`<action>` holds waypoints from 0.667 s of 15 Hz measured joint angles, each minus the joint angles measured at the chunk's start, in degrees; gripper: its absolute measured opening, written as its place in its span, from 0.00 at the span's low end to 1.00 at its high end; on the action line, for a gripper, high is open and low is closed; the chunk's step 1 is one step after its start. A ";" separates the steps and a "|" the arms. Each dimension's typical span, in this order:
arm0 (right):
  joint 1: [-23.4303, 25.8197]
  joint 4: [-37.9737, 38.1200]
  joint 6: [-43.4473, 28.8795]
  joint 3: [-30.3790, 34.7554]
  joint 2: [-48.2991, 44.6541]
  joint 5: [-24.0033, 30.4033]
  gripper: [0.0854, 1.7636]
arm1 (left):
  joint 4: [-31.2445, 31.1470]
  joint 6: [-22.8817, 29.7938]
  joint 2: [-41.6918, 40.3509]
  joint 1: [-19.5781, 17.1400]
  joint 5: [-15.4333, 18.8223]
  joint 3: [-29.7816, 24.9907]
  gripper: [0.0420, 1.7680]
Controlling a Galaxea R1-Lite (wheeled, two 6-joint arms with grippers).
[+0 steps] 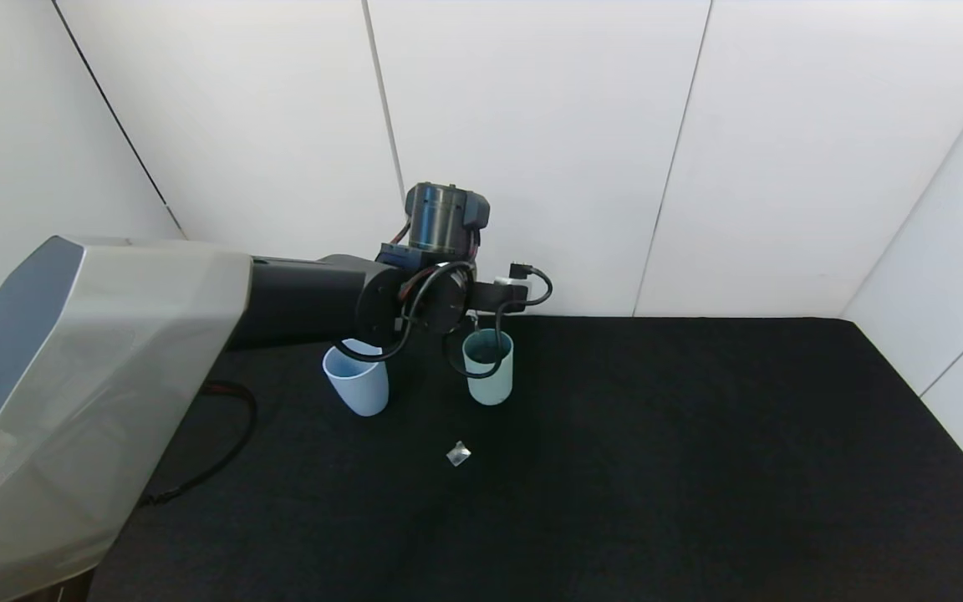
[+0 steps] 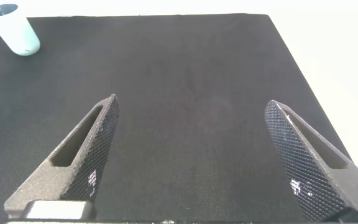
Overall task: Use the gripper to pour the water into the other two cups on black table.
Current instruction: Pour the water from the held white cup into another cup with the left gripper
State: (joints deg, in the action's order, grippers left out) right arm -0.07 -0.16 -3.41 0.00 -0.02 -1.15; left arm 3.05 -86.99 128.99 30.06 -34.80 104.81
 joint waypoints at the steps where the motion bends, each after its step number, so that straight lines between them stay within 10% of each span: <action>1: 0.00 0.00 0.00 0.00 0.00 0.00 0.97 | 0.00 -0.57 -0.02 0.04 0.02 0.04 0.72; 10: 0.00 0.00 0.00 0.00 0.00 -0.01 0.97 | 0.67 5.19 -0.21 0.00 0.93 -1.06 0.72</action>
State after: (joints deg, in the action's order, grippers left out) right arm -0.07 -0.16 -3.41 0.00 -0.02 -1.16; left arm 3.72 -81.80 128.78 30.06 -33.88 103.75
